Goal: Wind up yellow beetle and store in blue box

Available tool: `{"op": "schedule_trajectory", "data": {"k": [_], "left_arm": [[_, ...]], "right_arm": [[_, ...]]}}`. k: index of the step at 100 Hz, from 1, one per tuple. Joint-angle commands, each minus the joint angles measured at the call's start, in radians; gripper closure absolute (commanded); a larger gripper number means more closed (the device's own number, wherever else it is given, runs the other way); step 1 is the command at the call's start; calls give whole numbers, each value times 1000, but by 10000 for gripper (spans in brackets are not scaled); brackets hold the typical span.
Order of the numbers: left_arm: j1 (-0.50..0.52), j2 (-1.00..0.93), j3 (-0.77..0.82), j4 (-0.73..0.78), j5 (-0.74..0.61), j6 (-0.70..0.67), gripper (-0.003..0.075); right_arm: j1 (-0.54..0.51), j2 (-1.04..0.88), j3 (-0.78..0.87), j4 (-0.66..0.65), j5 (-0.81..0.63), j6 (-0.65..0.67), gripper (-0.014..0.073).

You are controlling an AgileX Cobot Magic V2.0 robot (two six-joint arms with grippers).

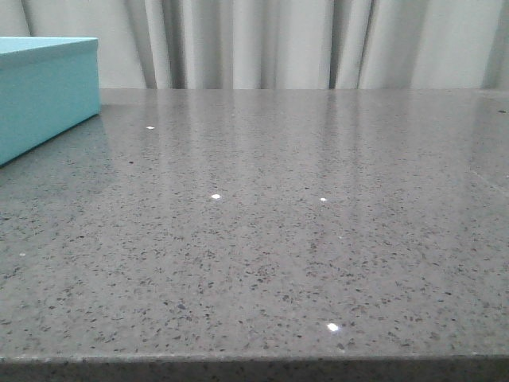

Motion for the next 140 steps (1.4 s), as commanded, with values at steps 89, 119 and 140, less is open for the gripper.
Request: {"op": "schedule_trajectory", "data": {"k": [89,119,140], "left_arm": [[-7,-30,43,-10,-83,-9,741],[-7,-30,43,-10,-83,-9,741],[-7,-30,43,-10,-83,-9,741]], "right_arm": [[-366,-13,420,514,-671,-438,660],[-366,-14,420,513,-665,-447,660],[-366,-14,420,513,-665,-447,660]]}}
